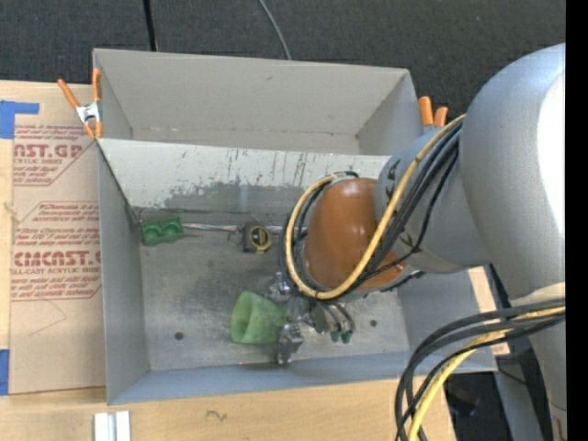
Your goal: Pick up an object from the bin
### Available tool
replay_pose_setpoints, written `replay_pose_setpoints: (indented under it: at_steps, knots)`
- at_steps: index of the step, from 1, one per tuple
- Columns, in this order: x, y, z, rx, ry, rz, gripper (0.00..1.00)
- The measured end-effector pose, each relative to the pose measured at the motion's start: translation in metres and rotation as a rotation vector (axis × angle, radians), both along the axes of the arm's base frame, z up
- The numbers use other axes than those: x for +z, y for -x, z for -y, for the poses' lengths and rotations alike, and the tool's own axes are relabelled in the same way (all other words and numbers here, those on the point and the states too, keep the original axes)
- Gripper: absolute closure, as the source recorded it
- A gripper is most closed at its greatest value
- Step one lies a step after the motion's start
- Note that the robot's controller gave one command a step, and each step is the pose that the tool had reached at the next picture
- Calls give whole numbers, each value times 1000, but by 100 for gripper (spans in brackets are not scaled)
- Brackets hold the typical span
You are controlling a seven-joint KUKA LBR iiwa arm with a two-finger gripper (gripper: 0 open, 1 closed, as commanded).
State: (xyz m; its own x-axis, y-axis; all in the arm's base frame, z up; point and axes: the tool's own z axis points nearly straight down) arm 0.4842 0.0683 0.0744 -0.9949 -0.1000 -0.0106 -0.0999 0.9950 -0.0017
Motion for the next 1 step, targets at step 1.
replay_pose_setpoints:
  at_steps: [1]
  knots:
    - [163, -15, 70, 315, 3, -4, 100]
